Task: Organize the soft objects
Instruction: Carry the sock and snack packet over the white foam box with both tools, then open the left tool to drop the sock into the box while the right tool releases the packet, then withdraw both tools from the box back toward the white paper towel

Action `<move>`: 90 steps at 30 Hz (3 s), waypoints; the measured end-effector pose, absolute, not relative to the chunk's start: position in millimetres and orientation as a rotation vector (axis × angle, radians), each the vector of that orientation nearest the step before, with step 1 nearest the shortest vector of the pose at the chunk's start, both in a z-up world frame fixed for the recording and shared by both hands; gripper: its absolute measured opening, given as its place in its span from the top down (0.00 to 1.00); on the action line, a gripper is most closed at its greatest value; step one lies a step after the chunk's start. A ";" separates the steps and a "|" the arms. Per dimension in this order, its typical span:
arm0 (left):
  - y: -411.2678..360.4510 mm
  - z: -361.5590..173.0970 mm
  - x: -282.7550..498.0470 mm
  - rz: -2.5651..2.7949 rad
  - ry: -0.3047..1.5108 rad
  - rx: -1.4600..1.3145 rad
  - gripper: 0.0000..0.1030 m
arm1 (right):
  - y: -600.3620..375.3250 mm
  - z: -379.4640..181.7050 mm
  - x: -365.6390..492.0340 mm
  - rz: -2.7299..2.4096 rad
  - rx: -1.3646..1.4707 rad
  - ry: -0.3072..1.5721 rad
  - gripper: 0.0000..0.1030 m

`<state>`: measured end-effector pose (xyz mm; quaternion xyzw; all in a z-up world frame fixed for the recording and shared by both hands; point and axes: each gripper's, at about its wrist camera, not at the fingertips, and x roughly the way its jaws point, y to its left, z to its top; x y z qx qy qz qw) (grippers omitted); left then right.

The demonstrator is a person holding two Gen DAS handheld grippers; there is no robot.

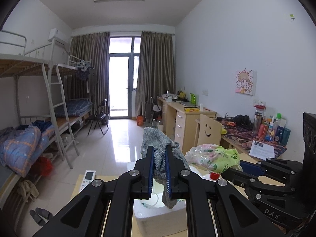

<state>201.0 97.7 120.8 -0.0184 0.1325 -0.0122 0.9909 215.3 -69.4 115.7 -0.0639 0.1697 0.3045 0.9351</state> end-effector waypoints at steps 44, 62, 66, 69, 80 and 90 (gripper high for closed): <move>95.0 76.1 282.5 0.053 0.406 -0.039 0.01 | -89.3 112.0 233.4 0.487 -0.085 0.421 0.75; 108.0 89.2 241.2 0.113 0.375 -0.022 0.01 | -78.8 111.6 244.1 0.526 -0.106 0.434 0.75; 115.9 91.4 224.2 0.151 0.359 -0.035 0.01 | -68.3 107.8 247.7 0.541 -0.117 0.437 0.75; 120.8 91.5 214.1 0.181 0.349 -0.016 0.01 | -57.4 104.3 251.0 0.557 -0.132 0.445 0.75; 143.0 83.0 198.3 0.251 0.354 -0.029 0.01 | -27.6 93.1 267.4 0.609 -0.147 0.480 0.75; 149.2 81.0 193.9 0.266 0.351 -0.047 0.01 | -19.5 81.3 283.9 0.609 -0.136 0.533 0.75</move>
